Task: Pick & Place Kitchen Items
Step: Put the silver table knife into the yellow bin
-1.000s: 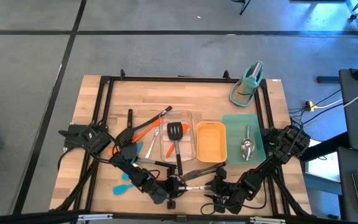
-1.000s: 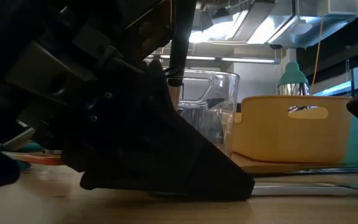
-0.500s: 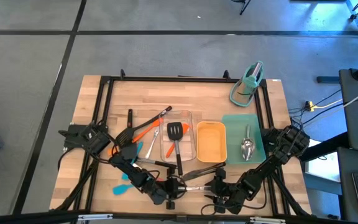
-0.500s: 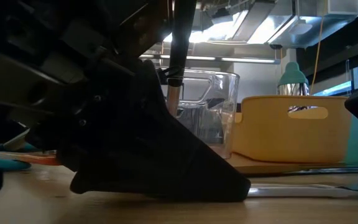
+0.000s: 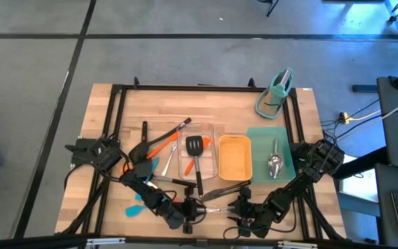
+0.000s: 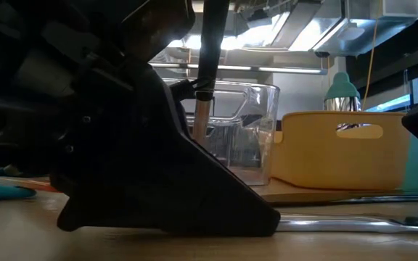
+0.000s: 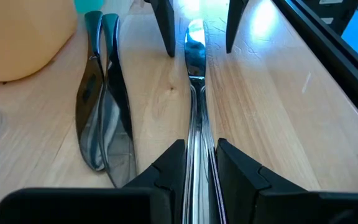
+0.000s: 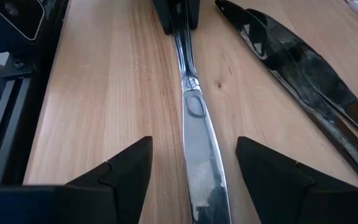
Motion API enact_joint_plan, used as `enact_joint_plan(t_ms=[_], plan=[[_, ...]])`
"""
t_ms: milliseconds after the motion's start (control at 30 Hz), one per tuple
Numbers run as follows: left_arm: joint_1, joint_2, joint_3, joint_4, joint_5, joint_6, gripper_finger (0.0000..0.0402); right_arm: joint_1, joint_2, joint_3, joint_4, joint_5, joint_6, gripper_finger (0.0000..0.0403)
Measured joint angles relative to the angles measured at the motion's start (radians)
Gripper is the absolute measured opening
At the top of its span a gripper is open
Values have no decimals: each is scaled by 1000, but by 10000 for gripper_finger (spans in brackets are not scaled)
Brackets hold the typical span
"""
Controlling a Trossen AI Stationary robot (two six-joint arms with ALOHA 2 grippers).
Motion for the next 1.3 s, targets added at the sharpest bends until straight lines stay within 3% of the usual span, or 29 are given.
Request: enact_joint_plan(t_ms=[1300], plan=[[-5,-58,-6,68,-67,144,71,-14,35,3,0,-1,42,238]])
